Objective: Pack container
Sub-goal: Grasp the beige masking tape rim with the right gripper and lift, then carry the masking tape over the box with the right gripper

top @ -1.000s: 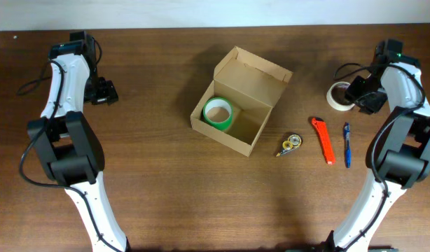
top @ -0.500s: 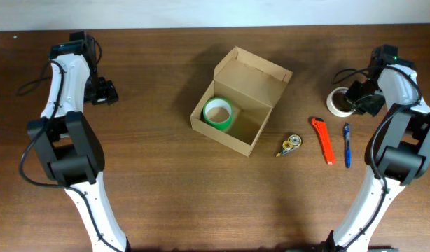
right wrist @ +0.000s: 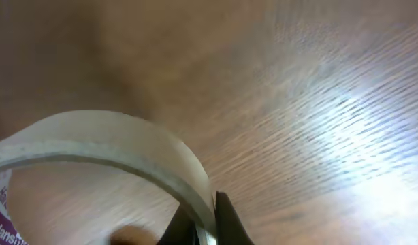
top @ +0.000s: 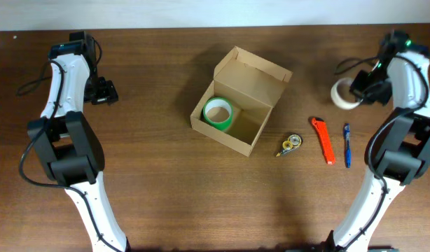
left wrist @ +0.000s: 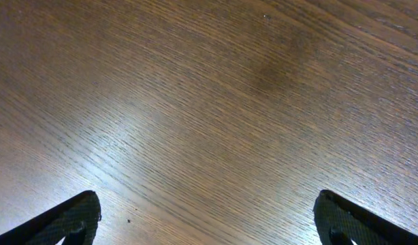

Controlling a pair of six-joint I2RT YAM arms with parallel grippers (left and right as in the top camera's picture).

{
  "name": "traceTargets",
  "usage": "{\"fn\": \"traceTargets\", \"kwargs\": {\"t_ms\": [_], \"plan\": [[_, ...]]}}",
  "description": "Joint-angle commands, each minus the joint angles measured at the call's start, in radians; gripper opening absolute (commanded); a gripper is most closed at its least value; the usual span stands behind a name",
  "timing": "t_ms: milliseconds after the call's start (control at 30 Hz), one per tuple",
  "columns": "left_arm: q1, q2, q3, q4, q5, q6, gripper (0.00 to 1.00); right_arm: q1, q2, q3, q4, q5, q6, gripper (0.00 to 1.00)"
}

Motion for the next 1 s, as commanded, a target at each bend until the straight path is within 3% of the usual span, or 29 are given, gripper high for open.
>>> {"fn": "traceTargets", "kwargs": {"t_ms": [0,333,667,967], "plan": [[0.003,-0.012,-0.003,0.000,0.006,0.009,1.00,0.037,-0.120,0.166,-0.074,-0.053,-0.032,0.04],[0.003,-0.012,-0.003,0.000,0.006,0.009,1.00,0.292,-0.283,0.489,-0.266,-0.010,-0.084,0.04],[0.003,-0.012,-0.003,0.000,0.006,0.009,1.00,0.620,-0.244,0.459,-0.261,0.034,-0.012,0.04],[0.003,-0.012,-0.003,0.000,0.006,0.009,1.00,0.800,-0.151,0.323,-0.198,0.079,0.036,0.04]]}}
